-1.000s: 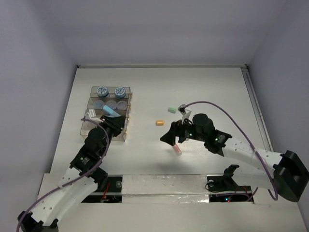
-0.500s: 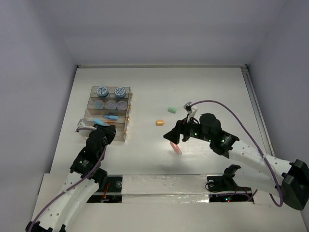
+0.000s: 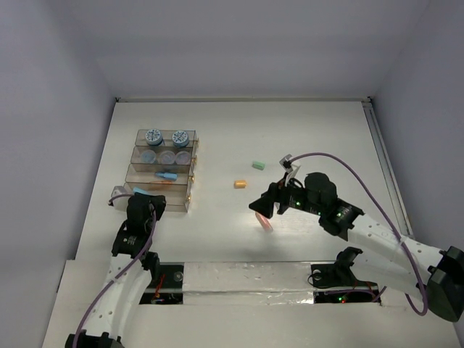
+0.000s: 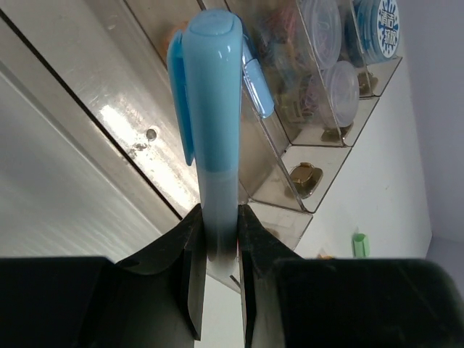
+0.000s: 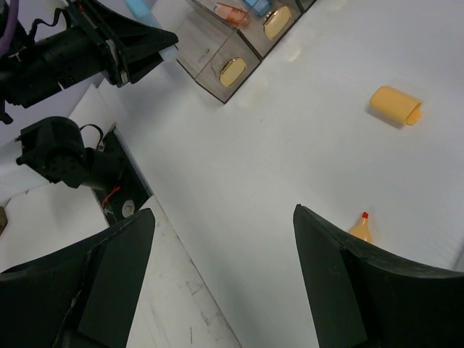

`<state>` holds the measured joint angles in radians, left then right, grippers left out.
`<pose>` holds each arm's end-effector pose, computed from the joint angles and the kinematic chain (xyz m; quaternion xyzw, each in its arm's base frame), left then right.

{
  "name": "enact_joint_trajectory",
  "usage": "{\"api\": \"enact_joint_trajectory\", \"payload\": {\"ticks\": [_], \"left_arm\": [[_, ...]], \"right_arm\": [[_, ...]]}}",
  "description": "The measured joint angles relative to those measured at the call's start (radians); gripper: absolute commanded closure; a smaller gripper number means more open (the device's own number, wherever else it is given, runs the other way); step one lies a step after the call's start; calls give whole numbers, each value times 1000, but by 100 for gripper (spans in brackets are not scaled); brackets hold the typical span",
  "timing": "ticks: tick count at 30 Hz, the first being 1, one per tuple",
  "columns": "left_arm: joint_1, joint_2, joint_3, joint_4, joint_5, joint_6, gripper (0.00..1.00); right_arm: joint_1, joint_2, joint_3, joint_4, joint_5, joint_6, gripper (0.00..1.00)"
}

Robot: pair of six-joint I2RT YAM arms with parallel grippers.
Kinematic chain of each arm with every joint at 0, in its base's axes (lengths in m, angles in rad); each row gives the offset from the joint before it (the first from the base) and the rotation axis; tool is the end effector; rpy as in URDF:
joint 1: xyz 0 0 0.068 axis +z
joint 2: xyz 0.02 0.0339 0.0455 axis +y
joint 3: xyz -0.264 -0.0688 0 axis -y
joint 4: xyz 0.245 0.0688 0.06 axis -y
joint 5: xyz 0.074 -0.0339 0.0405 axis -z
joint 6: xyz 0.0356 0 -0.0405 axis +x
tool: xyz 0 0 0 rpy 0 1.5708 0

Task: Sort the stationery into containers
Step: Place the pen in the storage box.

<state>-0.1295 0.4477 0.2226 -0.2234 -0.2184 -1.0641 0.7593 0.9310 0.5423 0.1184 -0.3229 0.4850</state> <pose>0.1321 -0.0094 0.1844 -0.4309 0.7252 -0.2210 0.4894 0.1487 0.1567 0.2592 -0.2038 0.7649 0.4522 0.4110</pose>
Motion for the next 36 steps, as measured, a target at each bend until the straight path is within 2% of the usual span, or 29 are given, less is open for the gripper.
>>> {"api": "enact_joint_trajectory", "payload": {"ticks": [5,8,9,11,12,18,26,29,36], "left_arm": [[15,9,0,27,25,16,97],[21,11,-3,47,40,18,89],[23,14,-5,53,44,18,81],[27,21,-9,62,52,22,71],[27,22,-10,63,55,23,62],[27,2,-11,88,58,34,31],[27,-22,-11,101,62,51,28],[27,-55,-3,95,75,84,28],[27,-66,124,161,191,212,25]], "right_arm": [[0,17,-3,10,-17,0,17],[0,34,-9,23,-26,0,17],[0,38,-11,24,-27,0,17],[0,44,-17,24,-30,0,17],[0,46,-18,24,-31,0,17],[0,47,-18,24,-32,0,16],[-7,47,-18,23,-13,1,17],[-12,47,-18,8,22,-2,23],[-26,93,-7,-81,149,-8,24]]}}
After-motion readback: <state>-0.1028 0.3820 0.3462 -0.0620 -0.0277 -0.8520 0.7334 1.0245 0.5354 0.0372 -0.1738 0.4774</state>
